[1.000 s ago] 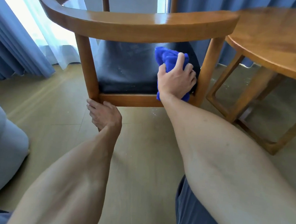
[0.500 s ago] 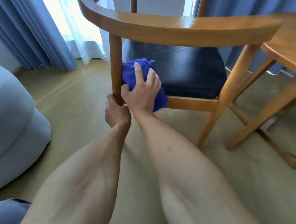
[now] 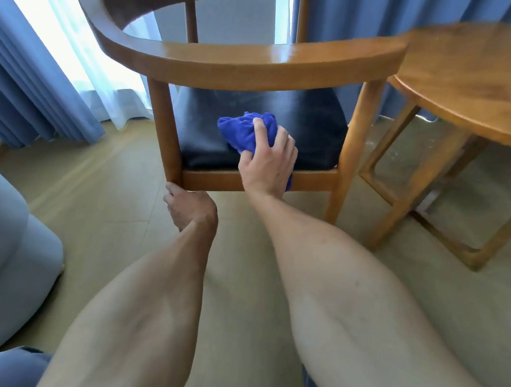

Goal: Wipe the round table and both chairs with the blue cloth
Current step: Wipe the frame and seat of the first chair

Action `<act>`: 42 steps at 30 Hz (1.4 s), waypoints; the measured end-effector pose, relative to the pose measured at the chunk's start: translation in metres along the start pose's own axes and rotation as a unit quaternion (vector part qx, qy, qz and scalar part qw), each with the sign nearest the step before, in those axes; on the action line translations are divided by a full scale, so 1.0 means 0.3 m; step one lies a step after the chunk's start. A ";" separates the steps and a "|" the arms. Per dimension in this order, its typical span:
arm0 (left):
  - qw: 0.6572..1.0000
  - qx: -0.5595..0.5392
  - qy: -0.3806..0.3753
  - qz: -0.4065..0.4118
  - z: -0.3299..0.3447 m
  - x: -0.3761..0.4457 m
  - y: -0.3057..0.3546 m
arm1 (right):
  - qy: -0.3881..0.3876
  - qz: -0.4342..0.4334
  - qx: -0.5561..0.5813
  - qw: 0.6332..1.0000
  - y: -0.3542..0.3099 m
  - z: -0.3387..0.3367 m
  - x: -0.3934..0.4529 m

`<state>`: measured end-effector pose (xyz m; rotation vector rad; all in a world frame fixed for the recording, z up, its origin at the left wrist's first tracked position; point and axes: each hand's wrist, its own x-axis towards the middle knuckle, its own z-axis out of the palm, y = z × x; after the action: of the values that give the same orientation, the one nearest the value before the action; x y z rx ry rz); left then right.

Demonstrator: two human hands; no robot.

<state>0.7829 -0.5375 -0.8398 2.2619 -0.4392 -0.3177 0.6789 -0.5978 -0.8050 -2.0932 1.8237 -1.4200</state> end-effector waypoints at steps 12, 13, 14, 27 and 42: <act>1.000 -0.017 -0.010 -0.003 -0.085 -0.014 -0.011 | 0.130 0.110 -0.115 0.979 0.067 -0.016 0.073; 1.000 -0.014 -0.016 0.003 -0.099 -0.006 -0.024 | 0.146 0.120 -0.120 0.975 0.059 0.000 0.069; 0.999 -0.008 -0.029 0.012 -0.106 -0.007 -0.031 | 0.149 0.137 -0.129 0.971 0.049 0.002 0.073; 0.959 0.079 -0.258 -0.087 -0.509 -0.158 0.117 | -0.279 0.363 -0.005 0.889 -0.294 -0.351 -0.072; 0.863 -0.013 -0.382 -0.330 -0.960 -0.517 0.419 | -0.389 0.440 -0.015 0.809 -0.529 -0.966 -0.011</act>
<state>0.7197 -0.3614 -0.5437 2.1125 -0.0126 -1.5892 0.6209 -0.3951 -0.5504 -1.1573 1.9252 -0.2327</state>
